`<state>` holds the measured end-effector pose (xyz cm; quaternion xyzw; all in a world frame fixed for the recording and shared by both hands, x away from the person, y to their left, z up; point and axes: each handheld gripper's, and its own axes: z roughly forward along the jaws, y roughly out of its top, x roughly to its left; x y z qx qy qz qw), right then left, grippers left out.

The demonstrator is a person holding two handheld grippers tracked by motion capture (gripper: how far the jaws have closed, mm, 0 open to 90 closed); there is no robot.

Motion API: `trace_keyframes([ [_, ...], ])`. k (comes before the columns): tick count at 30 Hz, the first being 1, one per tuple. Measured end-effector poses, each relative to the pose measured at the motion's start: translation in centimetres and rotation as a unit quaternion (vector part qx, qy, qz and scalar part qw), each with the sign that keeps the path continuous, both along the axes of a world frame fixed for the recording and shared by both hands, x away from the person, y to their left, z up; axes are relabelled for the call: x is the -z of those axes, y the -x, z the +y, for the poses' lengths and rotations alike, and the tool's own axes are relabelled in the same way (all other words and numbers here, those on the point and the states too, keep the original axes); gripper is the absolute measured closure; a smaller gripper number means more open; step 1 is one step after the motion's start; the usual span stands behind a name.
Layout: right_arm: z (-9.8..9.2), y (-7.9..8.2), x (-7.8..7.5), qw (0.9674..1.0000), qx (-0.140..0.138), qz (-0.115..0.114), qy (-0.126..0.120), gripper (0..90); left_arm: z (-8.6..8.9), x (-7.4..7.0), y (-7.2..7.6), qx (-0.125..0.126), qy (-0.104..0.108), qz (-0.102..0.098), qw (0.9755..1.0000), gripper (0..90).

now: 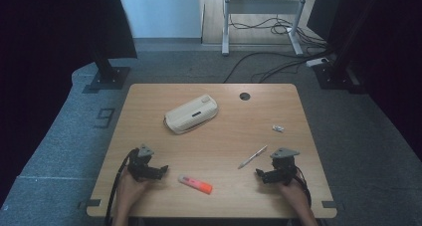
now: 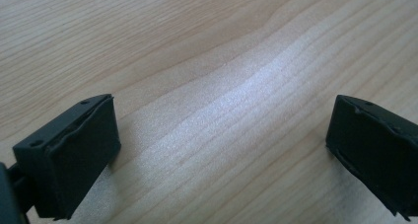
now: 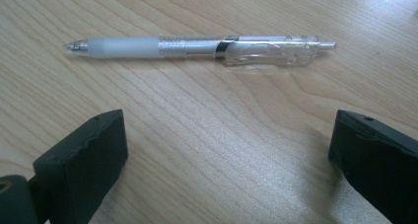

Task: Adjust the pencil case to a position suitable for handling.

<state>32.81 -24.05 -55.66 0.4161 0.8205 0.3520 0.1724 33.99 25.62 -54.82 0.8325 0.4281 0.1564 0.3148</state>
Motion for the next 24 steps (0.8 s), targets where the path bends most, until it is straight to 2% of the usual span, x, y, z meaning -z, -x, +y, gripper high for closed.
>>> trace_keyframes([
  [16, 0.08, -0.02, 0.00, 1.0000, -0.001, 0.000, -0.001, 1.1, -0.17, -0.02, -0.34, 0.004, 0.002, -0.001, 1.0000, 0.1],
  [24, 0.09, 0.01, -0.01, 1.0000, -0.002, -0.001, 0.000, 1.7, -0.13, -0.31, -0.54, 0.004, 0.003, 0.005, 1.0000, 4.2],
])
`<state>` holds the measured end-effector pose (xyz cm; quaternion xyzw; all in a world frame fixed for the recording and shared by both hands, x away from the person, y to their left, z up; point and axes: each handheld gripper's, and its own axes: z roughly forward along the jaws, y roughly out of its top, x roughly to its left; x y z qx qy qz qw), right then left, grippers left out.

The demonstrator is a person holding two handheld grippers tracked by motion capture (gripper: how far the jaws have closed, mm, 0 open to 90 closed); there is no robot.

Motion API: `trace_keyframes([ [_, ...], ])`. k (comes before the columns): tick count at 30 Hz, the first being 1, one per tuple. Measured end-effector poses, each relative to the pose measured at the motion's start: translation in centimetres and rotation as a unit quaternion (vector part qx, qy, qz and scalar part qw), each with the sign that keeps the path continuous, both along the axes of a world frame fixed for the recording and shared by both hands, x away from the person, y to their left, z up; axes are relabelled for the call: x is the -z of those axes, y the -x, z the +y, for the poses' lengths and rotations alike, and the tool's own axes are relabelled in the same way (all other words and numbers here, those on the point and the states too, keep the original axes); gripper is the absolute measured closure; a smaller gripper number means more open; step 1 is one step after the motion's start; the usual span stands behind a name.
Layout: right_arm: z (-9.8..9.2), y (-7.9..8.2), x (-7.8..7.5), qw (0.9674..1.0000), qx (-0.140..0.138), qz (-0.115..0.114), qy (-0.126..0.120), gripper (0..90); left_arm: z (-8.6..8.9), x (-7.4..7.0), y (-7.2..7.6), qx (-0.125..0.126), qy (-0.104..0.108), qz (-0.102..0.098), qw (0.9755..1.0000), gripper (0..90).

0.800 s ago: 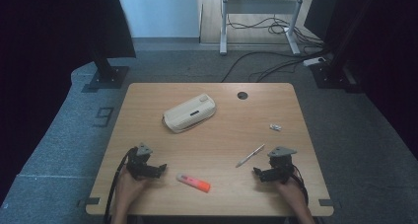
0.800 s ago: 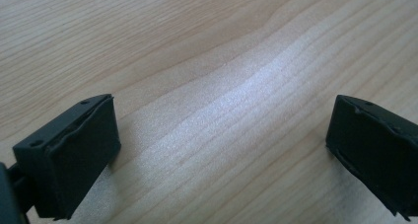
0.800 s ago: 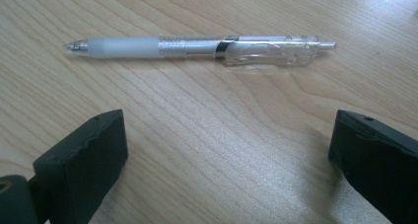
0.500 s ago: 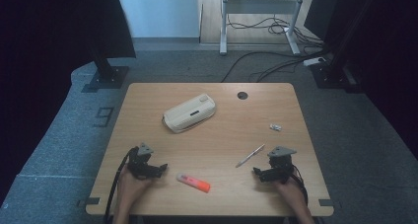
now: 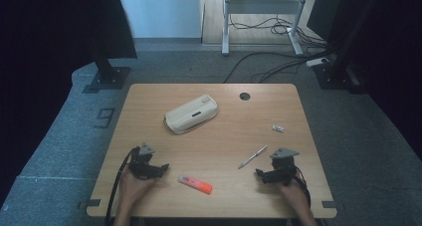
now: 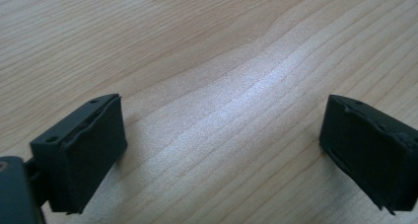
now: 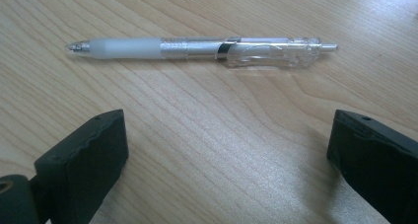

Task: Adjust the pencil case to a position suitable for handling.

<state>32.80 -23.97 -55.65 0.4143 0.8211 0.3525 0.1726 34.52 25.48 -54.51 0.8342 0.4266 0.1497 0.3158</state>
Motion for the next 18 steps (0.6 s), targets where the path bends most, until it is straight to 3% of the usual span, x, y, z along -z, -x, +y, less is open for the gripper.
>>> trace_keyframes([
  [1, 0.0, 0.0, 0.0, 1.0000, 0.000, 0.000, 0.000, 1.7, 0.0, -0.2, -0.1, 0.004, 0.012, 0.002, 0.9999, 4.7],
  [7, 0.0, 0.0, 0.0, 1.0000, -0.001, -0.001, 0.000, 2.1, -0.5, -1.3, -0.6, 0.022, 0.024, -0.002, 0.9995, 5.2],
  [9, 0.0, 0.0, 0.0, 1.0000, -0.001, -0.001, 0.000, 2.1, -0.6, -1.7, -1.0, 0.029, 0.051, 0.011, 0.9982, 6.8],
  [13, 0.0, 0.0, 0.0, 1.0000, -0.001, -0.001, 0.000, 2.4, -1.0, -2.0, -1.4, 0.032, 0.046, 0.006, 0.9984, 7.0],
  [16, 0.0, 0.0, 0.0, 1.0000, -0.001, -0.001, 0.000, 2.4, -1.1, -2.2, -1.9, 0.034, 0.057, 0.008, 0.9978, 7.2],
  [18, 0.0, 0.0, 0.0, 1.0000, -0.001, -0.001, -0.001, 2.5, -1.4, -2.4, -2.4, 0.034, 0.048, 0.005, 0.9982, 7.6],
])
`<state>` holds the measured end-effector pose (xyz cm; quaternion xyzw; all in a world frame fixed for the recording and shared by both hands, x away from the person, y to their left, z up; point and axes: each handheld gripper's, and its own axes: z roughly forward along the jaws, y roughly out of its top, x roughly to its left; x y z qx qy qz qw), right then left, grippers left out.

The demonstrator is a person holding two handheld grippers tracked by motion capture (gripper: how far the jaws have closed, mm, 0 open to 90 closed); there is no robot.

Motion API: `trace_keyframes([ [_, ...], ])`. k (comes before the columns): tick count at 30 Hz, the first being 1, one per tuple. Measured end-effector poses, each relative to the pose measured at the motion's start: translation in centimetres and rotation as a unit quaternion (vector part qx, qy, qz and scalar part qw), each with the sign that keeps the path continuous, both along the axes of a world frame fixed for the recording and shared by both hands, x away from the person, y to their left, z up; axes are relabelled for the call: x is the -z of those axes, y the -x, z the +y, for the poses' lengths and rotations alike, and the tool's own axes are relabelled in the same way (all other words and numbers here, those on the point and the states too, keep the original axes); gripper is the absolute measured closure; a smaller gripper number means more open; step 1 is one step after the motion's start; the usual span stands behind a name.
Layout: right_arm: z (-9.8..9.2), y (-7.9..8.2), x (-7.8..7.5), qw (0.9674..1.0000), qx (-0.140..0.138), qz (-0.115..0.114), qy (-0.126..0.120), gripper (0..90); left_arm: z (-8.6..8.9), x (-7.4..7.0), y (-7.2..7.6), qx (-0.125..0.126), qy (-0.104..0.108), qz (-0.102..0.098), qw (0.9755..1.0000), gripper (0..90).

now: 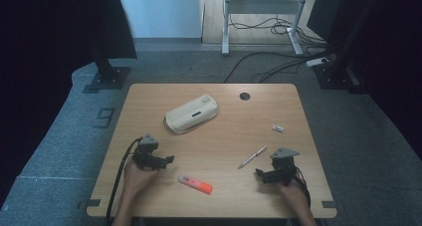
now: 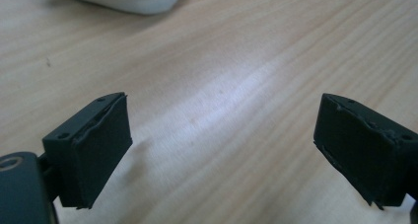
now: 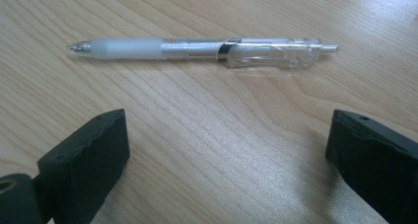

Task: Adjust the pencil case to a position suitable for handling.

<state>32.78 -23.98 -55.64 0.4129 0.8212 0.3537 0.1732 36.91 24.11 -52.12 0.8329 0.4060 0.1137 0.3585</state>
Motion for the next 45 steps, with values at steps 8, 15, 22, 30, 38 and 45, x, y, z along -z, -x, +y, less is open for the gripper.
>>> trace_keyframes([
  [8, 0.0, 0.0, 0.0, 1.0000, 0.000, 0.000, 0.000, 2.6, -1.0, -1.3, -1.8, 0.017, 0.012, 0.005, 0.9998, 9.7],
  [15, 0.0, 0.0, 0.0, 1.0000, 0.000, 0.000, 0.000, 2.6, -1.7, -2.7, -3.2, 0.027, 0.021, 0.005, 0.9994, 11.0],
  [22, 0.0, 0.0, 0.0, 1.0000, 0.000, 0.000, 0.000, 2.7, -2.4, -3.7, -4.6, 0.034, 0.036, 0.003, 0.9988, 12.0],
  [30, 0.0, 0.0, 0.0, 1.0000, 0.000, 0.000, 0.000, 2.8, -3.2, -4.4, -6.6, 0.039, 0.030, 0.010, 0.9987, 11.4],
  [38, 0.0, 0.0, 0.0, 1.0000, -0.001, 0.000, 0.000, 2.9, -4.4, -4.7, -8.5, 0.043, -0.024, 0.020, 0.9986, 12.0],
  [45, 0.0, 0.0, 0.0, 1.0000, -0.001, 0.000, -0.001, 3.0, -5.0, -4.8, -10.0, 0.043, -0.045, 0.023, 0.9978, 14.0],
])
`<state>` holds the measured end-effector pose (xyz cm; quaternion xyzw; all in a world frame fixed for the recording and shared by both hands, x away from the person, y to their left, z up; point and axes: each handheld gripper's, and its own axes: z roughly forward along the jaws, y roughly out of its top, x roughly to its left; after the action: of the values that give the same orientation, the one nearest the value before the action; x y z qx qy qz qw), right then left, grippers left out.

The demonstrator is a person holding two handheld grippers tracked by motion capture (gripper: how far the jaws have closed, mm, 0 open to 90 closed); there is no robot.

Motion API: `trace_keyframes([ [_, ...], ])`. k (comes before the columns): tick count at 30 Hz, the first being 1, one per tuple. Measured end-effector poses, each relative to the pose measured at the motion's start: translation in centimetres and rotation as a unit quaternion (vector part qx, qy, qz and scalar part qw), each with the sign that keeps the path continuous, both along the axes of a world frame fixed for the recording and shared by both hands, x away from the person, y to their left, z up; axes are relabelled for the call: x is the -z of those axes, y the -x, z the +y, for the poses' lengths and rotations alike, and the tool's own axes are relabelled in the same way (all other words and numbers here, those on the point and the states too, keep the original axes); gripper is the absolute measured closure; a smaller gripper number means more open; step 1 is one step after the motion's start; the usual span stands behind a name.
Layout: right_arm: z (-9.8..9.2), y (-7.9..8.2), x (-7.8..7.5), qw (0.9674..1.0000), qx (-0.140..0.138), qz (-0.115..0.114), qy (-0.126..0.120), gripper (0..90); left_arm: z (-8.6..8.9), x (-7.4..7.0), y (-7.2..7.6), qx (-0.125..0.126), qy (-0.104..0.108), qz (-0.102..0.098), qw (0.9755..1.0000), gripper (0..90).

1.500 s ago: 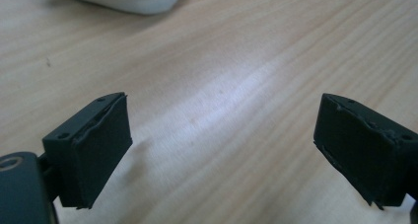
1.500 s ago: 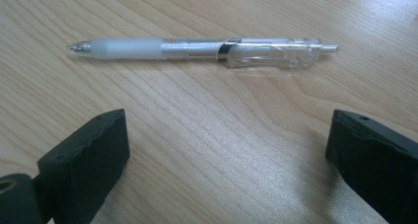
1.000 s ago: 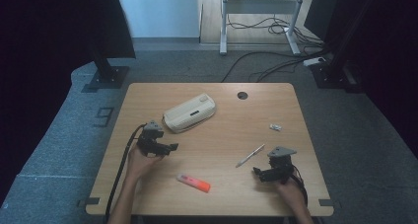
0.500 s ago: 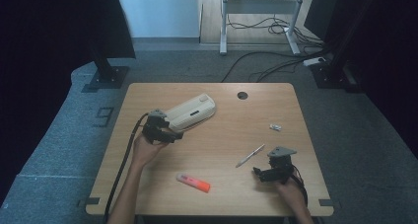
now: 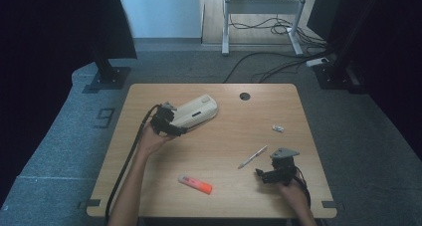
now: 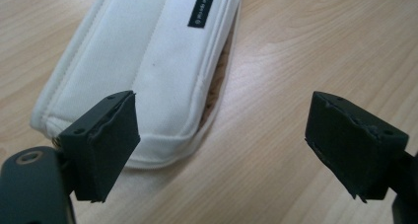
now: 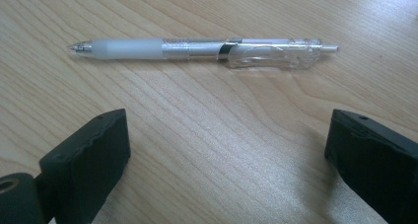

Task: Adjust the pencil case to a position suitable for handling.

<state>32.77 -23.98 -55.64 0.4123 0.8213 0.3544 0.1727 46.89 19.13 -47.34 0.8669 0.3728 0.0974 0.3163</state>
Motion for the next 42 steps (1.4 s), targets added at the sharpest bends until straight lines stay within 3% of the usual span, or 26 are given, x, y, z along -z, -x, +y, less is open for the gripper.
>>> trace_keyframes([
  [3, 0.0, 0.0, 0.0, 1.0000, 0.000, 0.000, 0.000, 3.0, -0.1, -0.1, -0.7, 0.000, 0.011, 0.006, 0.9999, 14.4],
  [8, 0.0, 0.0, 0.0, 1.0000, -0.001, -0.001, 0.000, 3.1, -0.7, -0.4, -2.1, 0.010, 0.005, 0.026, 0.9996, 15.3],
  [14, 0.0, 0.0, 0.0, 1.0000, -0.001, -0.001, 0.000, 3.2, -1.0, -0.5, -3.6, 0.015, 0.003, 0.035, 0.9993, 16.6],
  [18, 0.0, 0.0, 0.0, 1.0000, -0.002, -0.002, 0.000, 3.3, -1.2, 0.1, -4.4, 0.007, -0.005, 0.042, 0.9991, 18.4],
  [23, 0.0, 0.0, 0.0, 1.0000, -0.003, -0.002, 0.000, 3.4, -1.3, 1.3, -5.2, 0.014, 0.009, 0.052, 0.9985, 23.7],
  [25, 0.0, 0.0, 0.0, 1.0000, -0.002, -0.002, -0.001, 3.4, -1.2, 1.7, -5.4, 0.020, 0.029, 0.062, 0.9975, 26.0],
  [29, 0.0, 0.0, 0.0, 1.0000, -0.003, -0.002, -0.001, 3.6, -1.2, 2.6, -5.5, 0.020, 0.022, 0.064, 0.9975, 29.1],
  [31, 0.0, 0.0, 0.0, 1.0000, -0.003, -0.002, -0.001, 3.7, -1.3, 2.9, -5.4, 0.022, 0.006, 0.055, 0.9982, 29.2],
  [36, 0.0, 0.0, 0.0, 1.0000, -0.003, -0.002, -0.001, 3.7, -1.4, 3.3, -5.1, 0.020, -0.006, 0.040, 0.9990, 30.2],
  [42, 0.0, 0.0, 0.0, 1.0000, -0.003, -0.002, -0.001, 3.7, -1.4, 3.7, -4.6, 0.014, -0.021, 0.020, 0.9995, 38.9],
])
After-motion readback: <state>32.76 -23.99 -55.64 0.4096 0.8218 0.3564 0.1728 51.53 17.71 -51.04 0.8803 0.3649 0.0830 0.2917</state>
